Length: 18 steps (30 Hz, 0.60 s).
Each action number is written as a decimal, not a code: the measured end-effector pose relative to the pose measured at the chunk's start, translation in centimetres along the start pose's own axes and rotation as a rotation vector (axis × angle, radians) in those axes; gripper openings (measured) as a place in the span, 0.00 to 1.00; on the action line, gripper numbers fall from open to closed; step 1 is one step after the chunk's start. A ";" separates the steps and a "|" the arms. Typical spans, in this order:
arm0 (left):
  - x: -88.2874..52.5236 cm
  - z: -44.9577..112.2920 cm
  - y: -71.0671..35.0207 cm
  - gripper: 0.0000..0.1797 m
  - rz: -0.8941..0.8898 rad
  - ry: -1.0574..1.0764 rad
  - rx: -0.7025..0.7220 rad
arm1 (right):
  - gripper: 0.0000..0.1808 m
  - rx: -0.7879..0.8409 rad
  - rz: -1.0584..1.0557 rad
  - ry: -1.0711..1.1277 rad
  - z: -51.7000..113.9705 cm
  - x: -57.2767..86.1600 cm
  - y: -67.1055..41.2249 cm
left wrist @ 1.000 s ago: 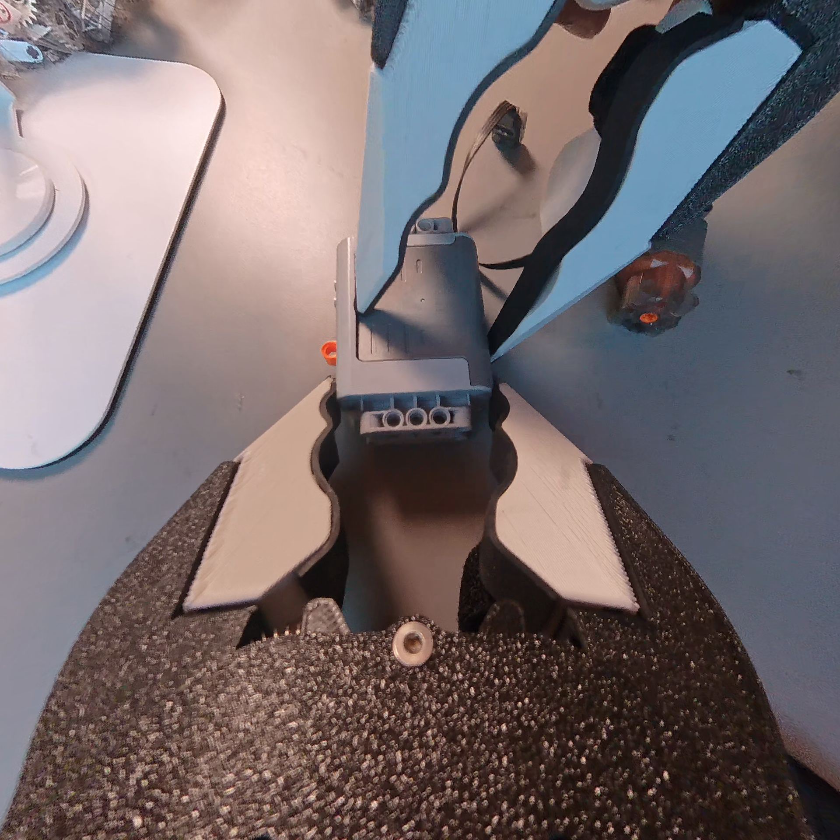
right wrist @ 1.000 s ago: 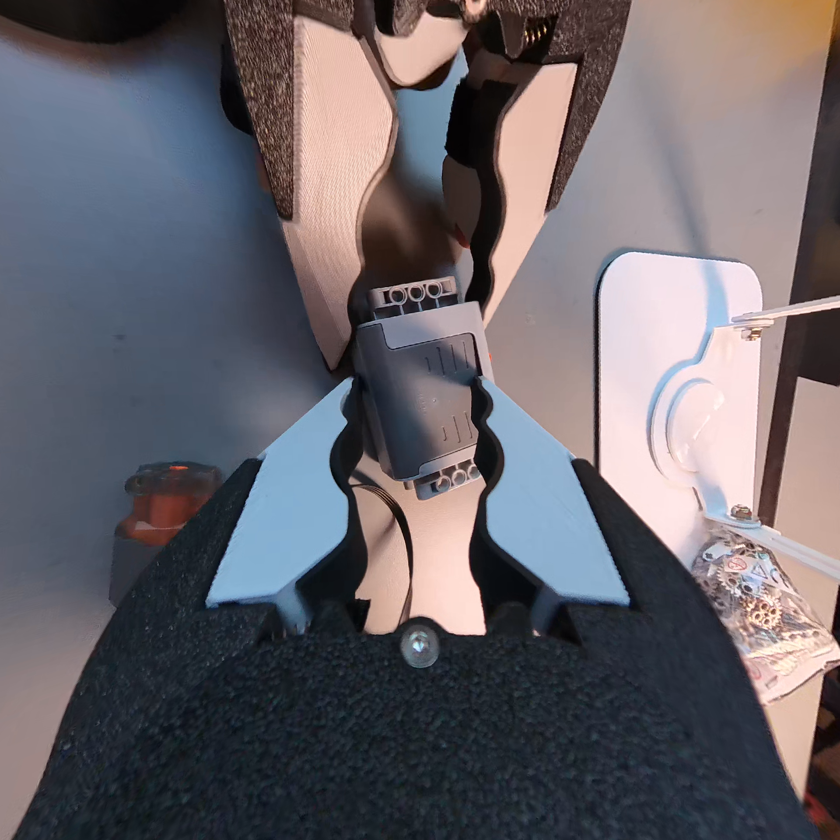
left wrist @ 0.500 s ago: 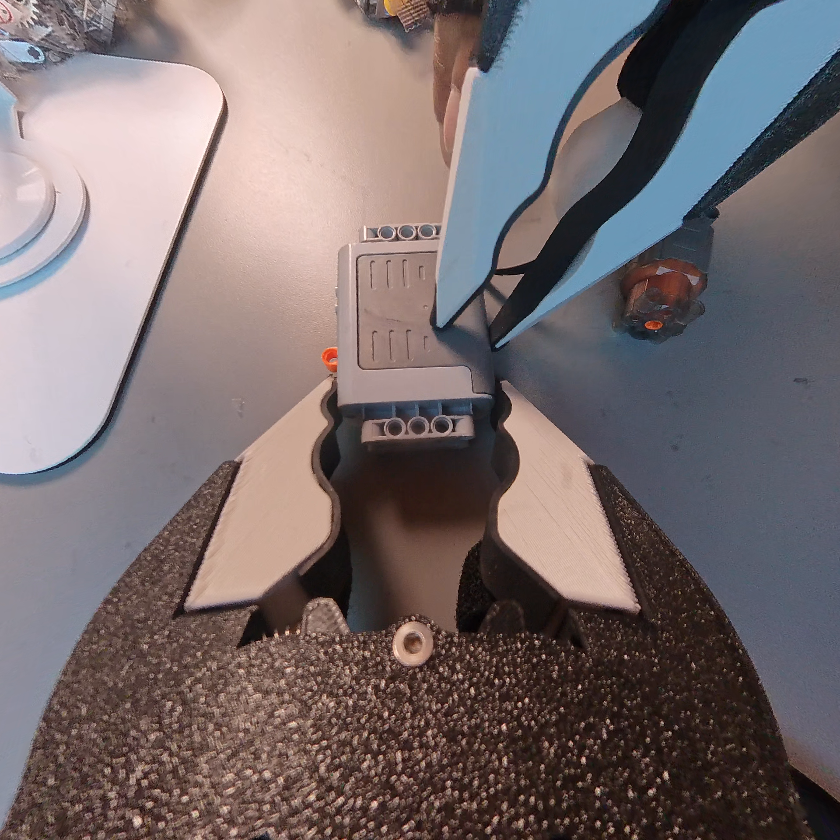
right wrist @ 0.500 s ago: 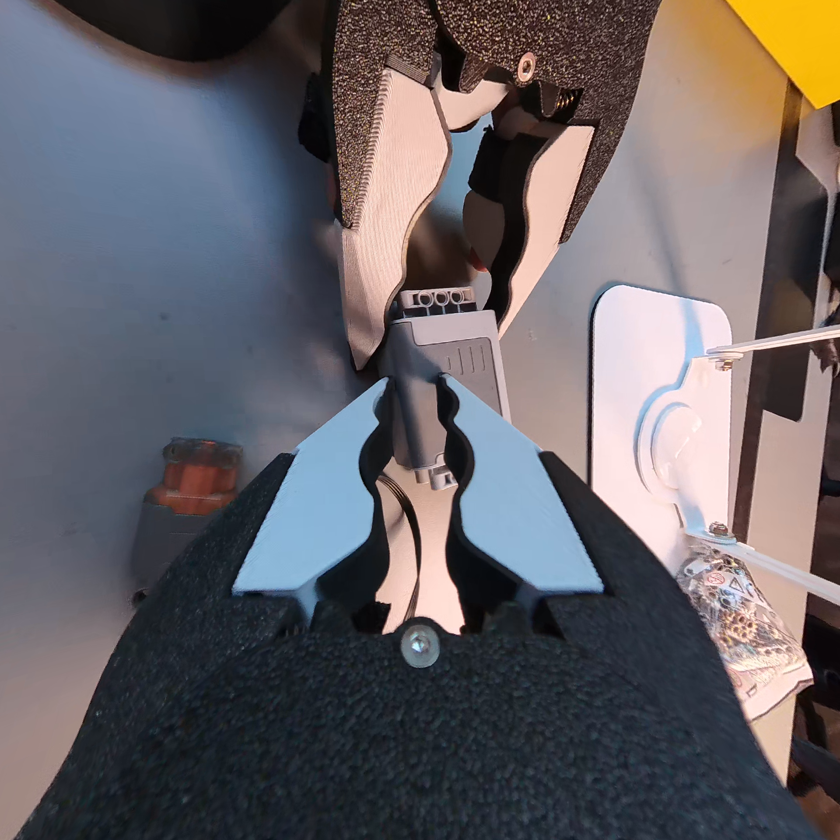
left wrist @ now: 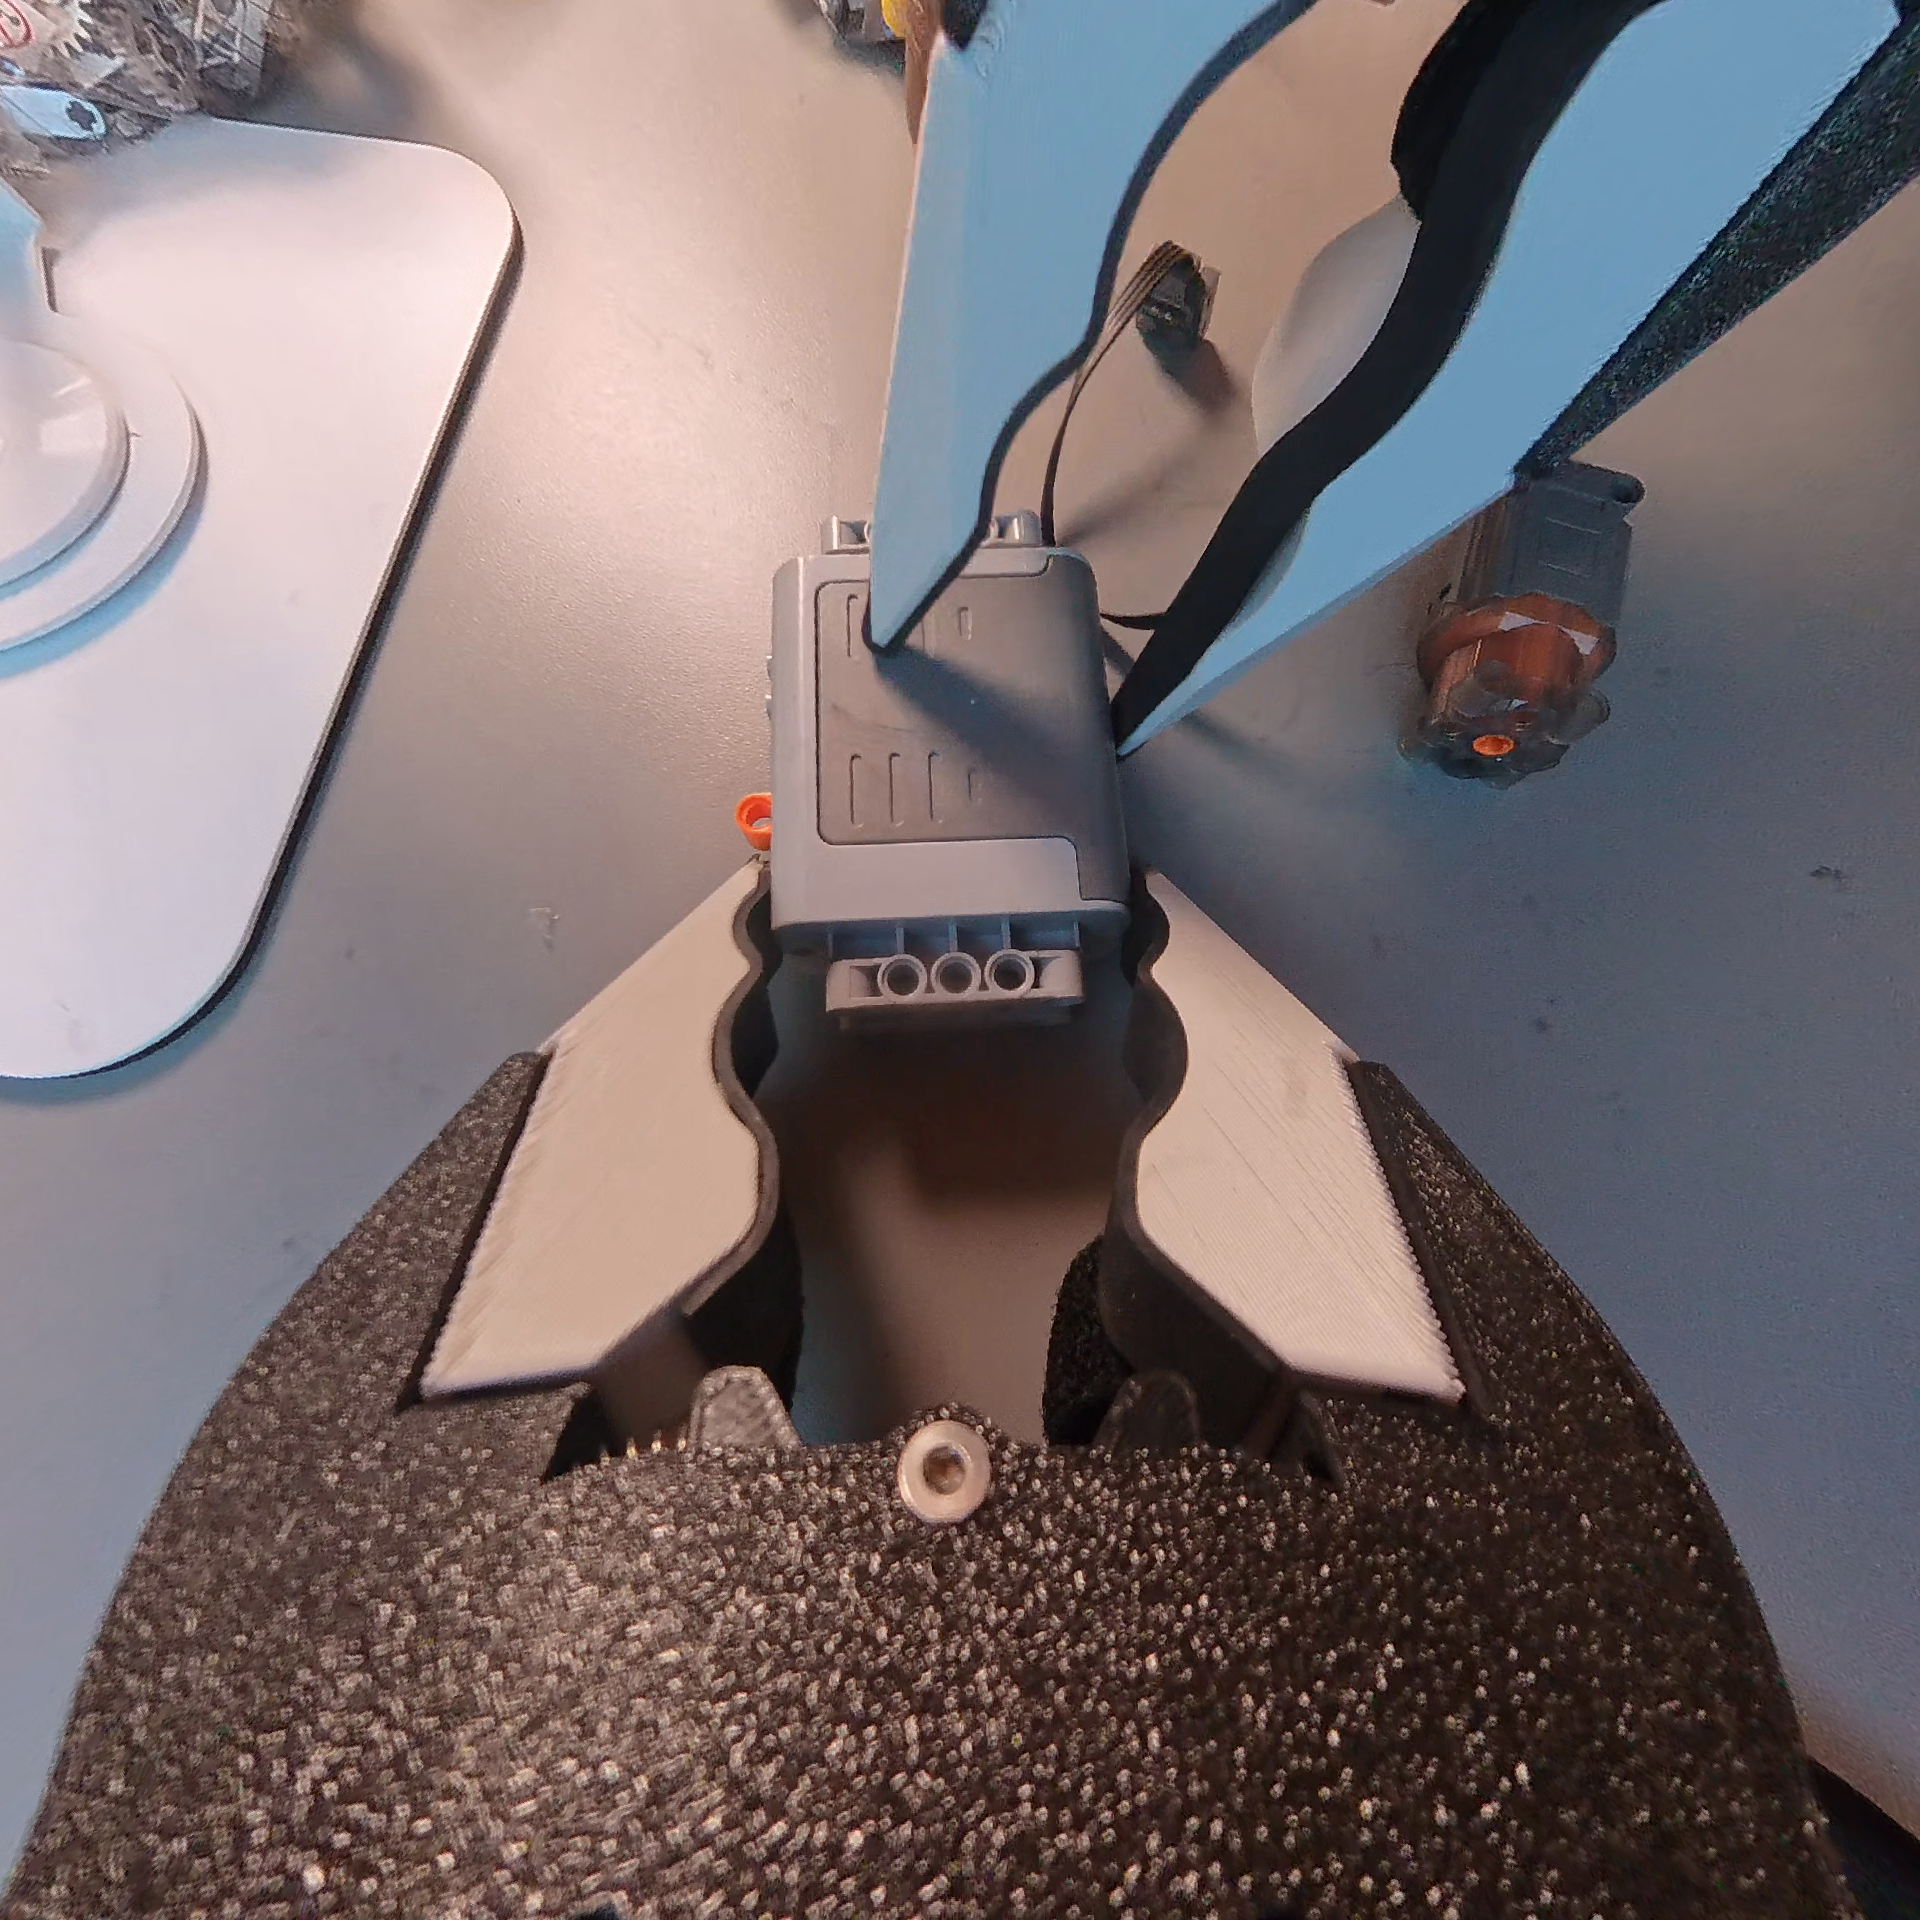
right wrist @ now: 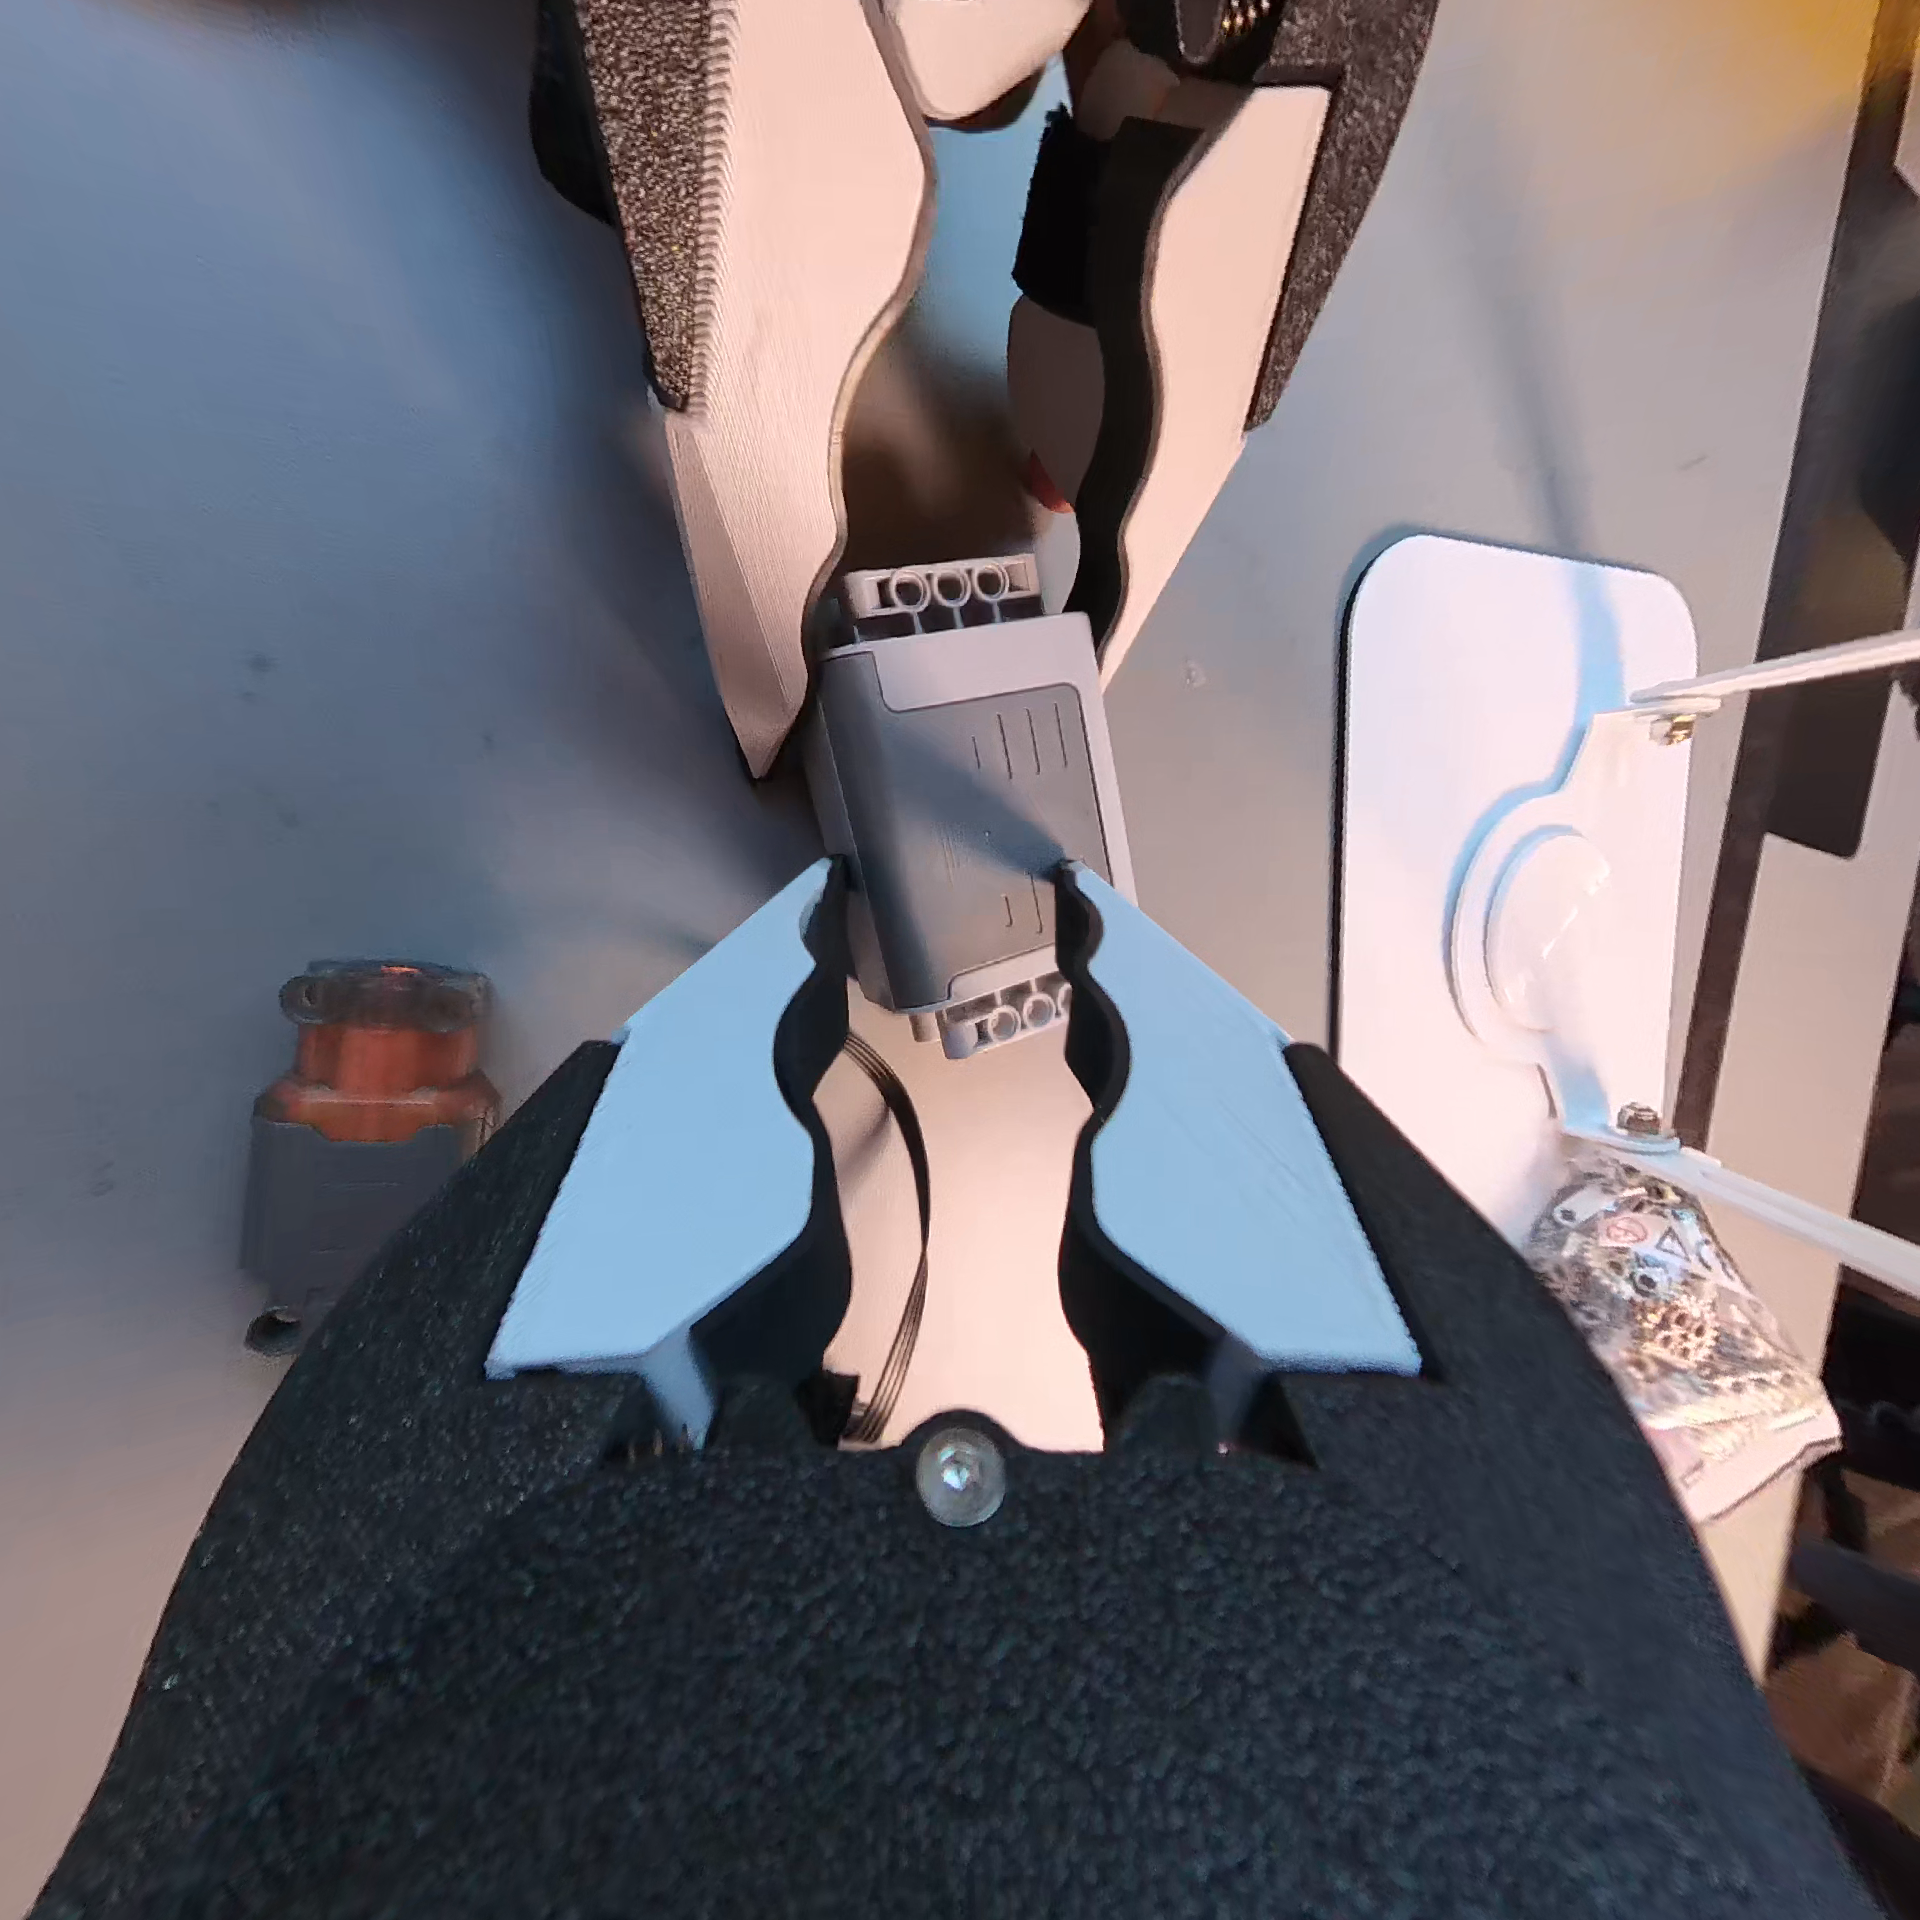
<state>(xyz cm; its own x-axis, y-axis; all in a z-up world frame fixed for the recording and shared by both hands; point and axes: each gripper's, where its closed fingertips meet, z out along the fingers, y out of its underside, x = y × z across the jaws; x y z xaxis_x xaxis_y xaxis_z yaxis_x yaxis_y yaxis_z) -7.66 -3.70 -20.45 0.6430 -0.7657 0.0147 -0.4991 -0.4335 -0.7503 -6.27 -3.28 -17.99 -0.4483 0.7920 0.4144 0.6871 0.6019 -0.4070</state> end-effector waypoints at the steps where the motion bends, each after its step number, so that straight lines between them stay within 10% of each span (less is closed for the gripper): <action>1: 0.0 0.0 0.0 0.36 0.000 0.000 0.000 | 0.22 0.004 0.019 -0.008 0.0 0.0 0.1; 18: 0.1 0.0 0.0 0.36 -0.024 -0.013 -0.005 | 0.15 0.016 -0.013 0.004 -0.2 -0.4 0.0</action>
<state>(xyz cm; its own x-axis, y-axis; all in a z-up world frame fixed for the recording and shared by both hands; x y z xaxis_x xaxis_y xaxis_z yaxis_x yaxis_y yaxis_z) -7.62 -3.77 -20.45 0.6623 -0.7488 0.0239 -0.4862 -0.4538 -0.7468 -5.99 -3.59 -17.94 -0.4549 0.7835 0.4232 0.6721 0.6139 -0.4141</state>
